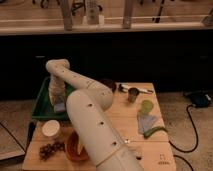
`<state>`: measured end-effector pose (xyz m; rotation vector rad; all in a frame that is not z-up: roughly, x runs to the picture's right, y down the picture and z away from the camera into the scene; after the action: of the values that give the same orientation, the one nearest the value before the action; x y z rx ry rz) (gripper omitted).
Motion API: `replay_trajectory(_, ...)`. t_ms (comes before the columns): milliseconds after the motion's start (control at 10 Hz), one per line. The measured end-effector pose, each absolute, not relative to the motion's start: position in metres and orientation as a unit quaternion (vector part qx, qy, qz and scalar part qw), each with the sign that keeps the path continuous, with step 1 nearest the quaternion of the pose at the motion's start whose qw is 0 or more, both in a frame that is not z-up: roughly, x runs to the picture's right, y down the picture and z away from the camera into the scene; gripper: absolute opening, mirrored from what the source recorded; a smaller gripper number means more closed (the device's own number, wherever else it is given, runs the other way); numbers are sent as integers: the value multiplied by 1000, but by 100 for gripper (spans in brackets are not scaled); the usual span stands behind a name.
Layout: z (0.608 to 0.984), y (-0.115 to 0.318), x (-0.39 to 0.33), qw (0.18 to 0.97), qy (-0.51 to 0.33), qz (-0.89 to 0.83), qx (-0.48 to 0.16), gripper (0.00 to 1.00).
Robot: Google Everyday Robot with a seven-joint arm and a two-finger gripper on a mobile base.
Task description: Wipe tray with sponge
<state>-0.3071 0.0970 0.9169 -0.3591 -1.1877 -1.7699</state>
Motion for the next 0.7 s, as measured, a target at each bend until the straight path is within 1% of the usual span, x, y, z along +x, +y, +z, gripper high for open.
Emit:
replay_trajectory(400, 912, 108, -269, 478, -487, -712, -166, 4)
replay_trajectory(700, 924, 89, -255, 509, -467, -704, -165, 4)
